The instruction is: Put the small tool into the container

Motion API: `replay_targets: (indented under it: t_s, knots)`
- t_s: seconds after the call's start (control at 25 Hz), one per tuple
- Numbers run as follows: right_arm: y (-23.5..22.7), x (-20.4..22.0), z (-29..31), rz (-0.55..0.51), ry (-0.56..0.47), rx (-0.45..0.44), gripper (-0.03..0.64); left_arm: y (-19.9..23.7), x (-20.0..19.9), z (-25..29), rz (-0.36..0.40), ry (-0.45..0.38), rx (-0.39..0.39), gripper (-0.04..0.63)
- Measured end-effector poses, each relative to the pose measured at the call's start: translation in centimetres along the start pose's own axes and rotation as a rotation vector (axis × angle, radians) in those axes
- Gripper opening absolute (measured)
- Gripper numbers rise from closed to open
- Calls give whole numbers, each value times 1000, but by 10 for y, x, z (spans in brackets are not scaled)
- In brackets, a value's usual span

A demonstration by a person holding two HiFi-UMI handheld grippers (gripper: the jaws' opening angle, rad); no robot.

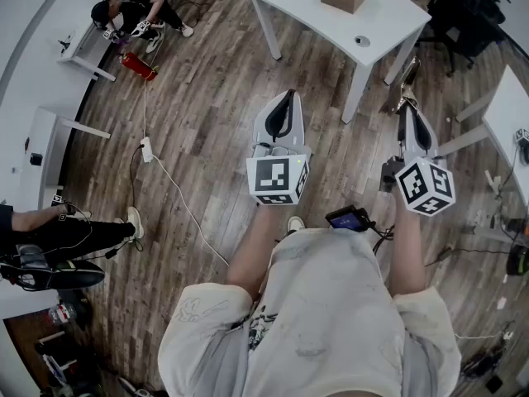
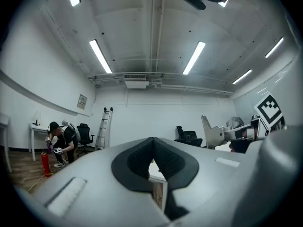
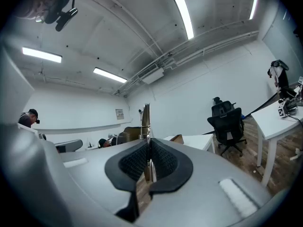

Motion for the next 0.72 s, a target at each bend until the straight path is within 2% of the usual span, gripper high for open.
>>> replay_targets:
  t_s: [0.4, 0.72]
  knots:
    - [4, 3, -5, -6, 13, -4, 8, -2, -1, -5, 1, 19, 7, 11]
    - [8, 3, -13, -29, 12, -1, 8, -2, 2, -8, -38, 0, 33, 12]
Point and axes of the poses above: the fingertips, and each gripper's own axes: z forward along the fingers, y to its left, x out of its underside, the point moved 10 cm from there along -z, backward along the fingers, and after that the axes turned 4 degrees about x, right-handed, at the moved point
